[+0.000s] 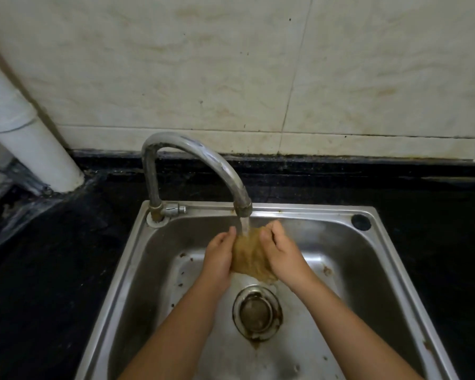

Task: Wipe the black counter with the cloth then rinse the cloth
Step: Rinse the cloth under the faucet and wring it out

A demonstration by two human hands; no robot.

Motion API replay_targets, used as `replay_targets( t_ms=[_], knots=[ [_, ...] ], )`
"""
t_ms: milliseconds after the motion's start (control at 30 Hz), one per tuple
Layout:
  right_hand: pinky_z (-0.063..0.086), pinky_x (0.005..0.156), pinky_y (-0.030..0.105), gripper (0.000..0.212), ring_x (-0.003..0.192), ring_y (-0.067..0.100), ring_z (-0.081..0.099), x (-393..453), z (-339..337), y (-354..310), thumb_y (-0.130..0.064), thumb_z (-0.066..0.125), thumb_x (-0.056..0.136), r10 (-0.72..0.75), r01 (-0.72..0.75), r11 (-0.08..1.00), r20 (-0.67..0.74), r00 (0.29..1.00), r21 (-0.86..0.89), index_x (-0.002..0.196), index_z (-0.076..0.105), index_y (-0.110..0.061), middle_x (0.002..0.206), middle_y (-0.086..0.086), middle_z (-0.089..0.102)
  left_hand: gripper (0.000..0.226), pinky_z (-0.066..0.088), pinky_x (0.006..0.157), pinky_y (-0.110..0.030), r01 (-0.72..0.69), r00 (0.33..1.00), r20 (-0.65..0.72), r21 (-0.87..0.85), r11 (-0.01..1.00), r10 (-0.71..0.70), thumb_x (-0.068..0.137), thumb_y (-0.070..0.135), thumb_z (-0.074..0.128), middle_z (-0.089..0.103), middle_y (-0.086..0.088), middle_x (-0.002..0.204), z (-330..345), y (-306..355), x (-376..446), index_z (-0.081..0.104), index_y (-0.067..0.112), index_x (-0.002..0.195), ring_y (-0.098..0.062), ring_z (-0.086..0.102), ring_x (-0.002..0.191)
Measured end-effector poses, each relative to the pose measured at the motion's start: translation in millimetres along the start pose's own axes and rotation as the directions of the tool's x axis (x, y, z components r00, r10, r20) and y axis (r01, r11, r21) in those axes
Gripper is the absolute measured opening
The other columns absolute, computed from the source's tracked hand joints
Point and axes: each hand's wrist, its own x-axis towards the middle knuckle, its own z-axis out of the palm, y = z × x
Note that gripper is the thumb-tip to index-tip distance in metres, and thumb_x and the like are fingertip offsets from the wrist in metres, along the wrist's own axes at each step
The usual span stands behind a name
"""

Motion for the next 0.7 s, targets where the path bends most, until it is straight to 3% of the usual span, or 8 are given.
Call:
replay_targets(
  t_ms=[133,200,267,333,433,533,633,700],
  knots=[
    [0.034,0.051,0.013,0.032,0.052,0.0,0.041,-12,17,-5,-0.025,0.05,0.093,-0.162,0.162,0.971,0.012,0.987,-0.178,0.064,0.036,-0.024,0.059,-0.01,0.042,0.031,0.043,0.054,-0.023,0.043,0.998,-0.046,-0.021,0.999,-0.044,0.096,0.021,0.044,0.054,-0.002,0.055,14,6,5,0.054,0.011,0.068,-0.015,0.052,0.056],
    [0.031,0.051,0.012,0.028,0.054,0.001,0.042,-16,26,-5,-0.035,0.044,0.093,-0.214,0.205,0.946,-0.01,0.977,-0.251,0.069,0.044,-0.021,0.06,-0.011,0.044,0.034,0.042,0.046,-0.018,0.022,0.998,-0.063,0.024,0.999,-0.021,0.098,0.018,0.04,0.048,0.0,0.051,20,9,6,0.055,0.006,0.07,-0.011,0.049,0.048],
    [0.033,0.057,0.018,0.039,0.063,0.013,0.054,-11,31,-3,-0.038,0.03,0.092,-0.203,0.173,0.926,-0.056,0.978,-0.334,0.084,0.057,-0.011,0.07,-0.001,0.057,0.034,0.042,0.05,-0.021,0.015,1.0,-0.018,0.054,0.998,-0.014,0.098,0.017,0.037,0.047,-0.003,0.055,23,9,2,0.053,0.005,0.07,-0.013,0.048,0.052],
    [0.037,0.066,0.025,0.042,0.083,0.026,0.06,1,29,3,-0.031,0.027,0.098,-0.101,0.048,0.881,-0.088,0.991,-0.47,0.097,0.058,-0.002,0.089,0.013,0.063,0.035,0.043,0.054,-0.023,0.046,0.998,0.038,-0.02,0.999,-0.045,0.097,0.02,0.04,0.053,0.0,0.049,19,6,-5,0.05,0.013,0.064,-0.013,0.052,0.053],
    [0.04,0.069,0.028,0.039,0.085,0.028,0.061,17,26,15,-0.025,0.03,0.1,0.022,-0.099,0.919,-0.201,0.979,-0.382,0.095,0.059,0.001,0.089,0.016,0.064,0.034,0.05,0.059,-0.024,0.057,0.994,0.098,-0.102,0.993,-0.047,0.099,0.024,0.039,0.062,-0.001,0.059,11,-2,-16,0.054,0.012,0.071,-0.011,0.061,0.057],
    [0.032,0.054,0.021,0.034,0.07,0.018,0.05,19,24,15,-0.022,0.033,0.099,0.058,-0.09,0.974,-0.156,0.986,-0.206,0.082,0.055,-0.002,0.072,0.005,0.053,0.032,0.047,0.073,-0.033,0.02,1.0,0.021,-0.18,0.983,-0.016,0.099,0.025,0.037,0.056,-0.005,0.068,4,-4,-16,0.05,0.013,0.073,-0.016,0.055,0.066],
    [0.035,0.051,0.009,0.034,0.059,0.008,0.042,13,15,12,-0.02,0.035,0.099,0.064,-0.07,0.997,-0.137,0.988,-0.041,0.066,0.04,-0.017,0.063,-0.004,0.044,0.028,0.041,0.062,-0.028,-0.172,0.983,-0.063,0.013,0.985,0.172,0.099,0.02,0.036,0.046,-0.001,0.065,-4,0,-7,0.046,0.015,0.073,-0.012,0.044,0.06],
    [0.036,0.05,0.006,0.028,0.062,0.003,0.045,9,11,13,-0.024,0.037,0.098,0.09,-0.09,0.996,-0.051,0.995,-0.006,0.071,0.045,-0.022,0.067,-0.007,0.048,0.023,0.039,0.059,-0.028,-0.246,0.966,-0.055,0.108,0.963,0.253,0.098,0.015,0.038,0.046,-0.003,0.069,-7,3,-1,0.047,0.016,0.076,-0.013,0.043,0.062]
  ],
)
